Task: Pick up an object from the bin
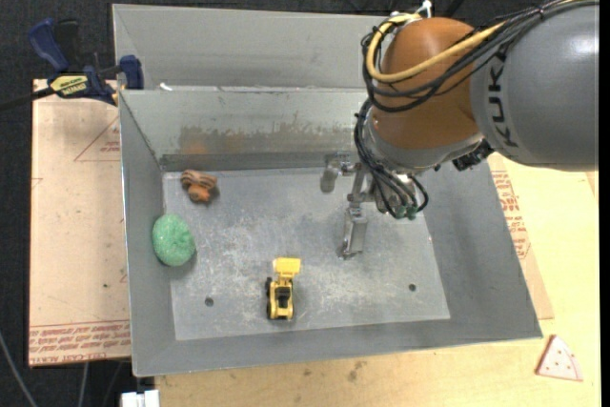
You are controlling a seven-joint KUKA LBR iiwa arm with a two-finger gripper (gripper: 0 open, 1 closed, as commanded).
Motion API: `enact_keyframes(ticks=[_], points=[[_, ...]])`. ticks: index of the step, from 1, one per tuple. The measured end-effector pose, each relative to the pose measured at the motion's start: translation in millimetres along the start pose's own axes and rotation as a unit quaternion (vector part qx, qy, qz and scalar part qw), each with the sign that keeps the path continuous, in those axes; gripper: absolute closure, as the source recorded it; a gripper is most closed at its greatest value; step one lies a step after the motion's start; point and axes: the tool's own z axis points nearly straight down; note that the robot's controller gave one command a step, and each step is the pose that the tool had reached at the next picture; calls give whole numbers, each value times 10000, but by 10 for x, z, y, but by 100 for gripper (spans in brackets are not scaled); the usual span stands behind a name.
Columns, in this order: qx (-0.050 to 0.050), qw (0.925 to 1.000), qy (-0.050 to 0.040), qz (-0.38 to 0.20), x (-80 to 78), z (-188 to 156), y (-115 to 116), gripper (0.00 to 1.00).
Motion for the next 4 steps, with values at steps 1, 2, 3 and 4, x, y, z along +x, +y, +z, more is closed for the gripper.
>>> enact_keyframes(ticks=[1,2,3,4], points=[[5,9996,-39,-267,119,315,102,0],[-3,9993,-30,-368,-28,984,537,0],[-3,9917,-10,-1284,212,1197,654,0],[2,9807,-19,-1955,363,1211,610,0]])
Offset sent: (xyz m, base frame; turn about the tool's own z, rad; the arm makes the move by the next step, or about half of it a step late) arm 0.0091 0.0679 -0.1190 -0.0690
